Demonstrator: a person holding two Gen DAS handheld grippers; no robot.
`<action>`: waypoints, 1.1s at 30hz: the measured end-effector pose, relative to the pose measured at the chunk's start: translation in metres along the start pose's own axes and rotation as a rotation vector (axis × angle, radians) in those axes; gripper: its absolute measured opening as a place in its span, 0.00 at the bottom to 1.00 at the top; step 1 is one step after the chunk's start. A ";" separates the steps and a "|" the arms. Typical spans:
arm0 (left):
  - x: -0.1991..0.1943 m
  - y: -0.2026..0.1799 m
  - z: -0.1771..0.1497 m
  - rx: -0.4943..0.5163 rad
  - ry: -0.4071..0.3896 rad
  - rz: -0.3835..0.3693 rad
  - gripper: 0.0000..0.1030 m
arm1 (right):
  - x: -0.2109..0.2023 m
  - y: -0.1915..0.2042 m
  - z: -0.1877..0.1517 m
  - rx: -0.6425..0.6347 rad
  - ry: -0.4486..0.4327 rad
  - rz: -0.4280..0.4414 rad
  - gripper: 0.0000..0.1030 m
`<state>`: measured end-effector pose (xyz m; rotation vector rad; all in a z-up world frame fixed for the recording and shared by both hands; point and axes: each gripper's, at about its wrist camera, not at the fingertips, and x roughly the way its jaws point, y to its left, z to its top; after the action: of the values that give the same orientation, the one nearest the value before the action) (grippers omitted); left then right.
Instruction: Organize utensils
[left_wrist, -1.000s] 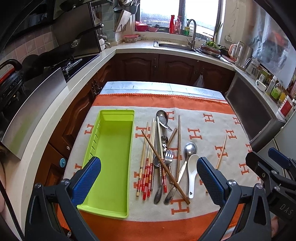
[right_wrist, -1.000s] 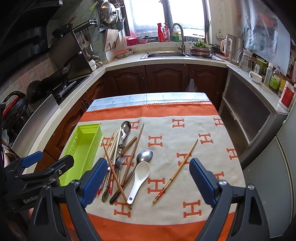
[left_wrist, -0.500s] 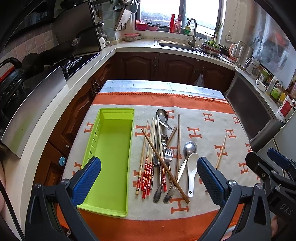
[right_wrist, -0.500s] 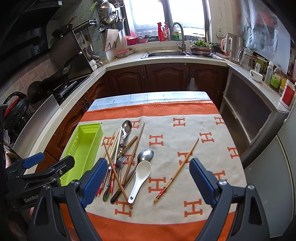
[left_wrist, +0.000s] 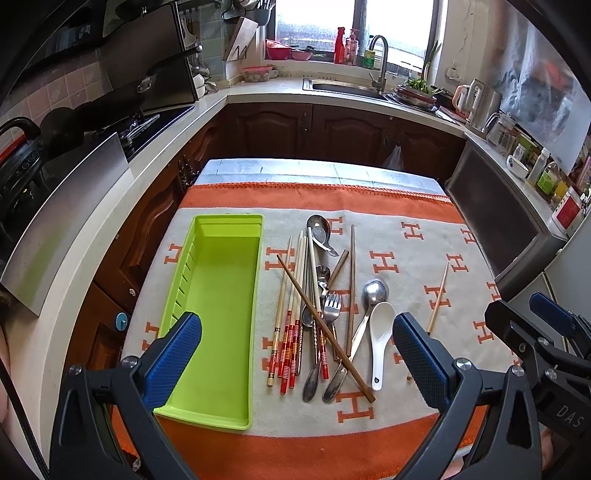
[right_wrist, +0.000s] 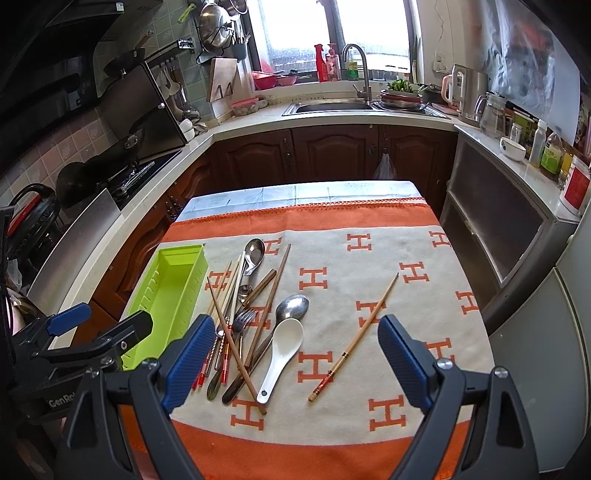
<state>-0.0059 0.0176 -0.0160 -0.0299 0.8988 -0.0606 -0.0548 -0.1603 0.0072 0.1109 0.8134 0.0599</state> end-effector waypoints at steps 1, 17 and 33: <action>0.000 0.000 0.000 -0.001 0.002 0.000 0.99 | 0.000 0.000 0.000 0.001 0.001 0.001 0.88; 0.021 -0.015 0.001 0.063 0.083 -0.031 0.99 | 0.006 -0.005 -0.004 0.054 0.027 0.030 0.88; 0.099 -0.051 0.011 0.156 0.227 -0.161 0.99 | 0.083 -0.100 -0.002 0.230 0.149 -0.001 0.81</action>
<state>0.0617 -0.0402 -0.0837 0.0513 1.1145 -0.2885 0.0020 -0.2519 -0.0660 0.3264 0.9677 -0.0272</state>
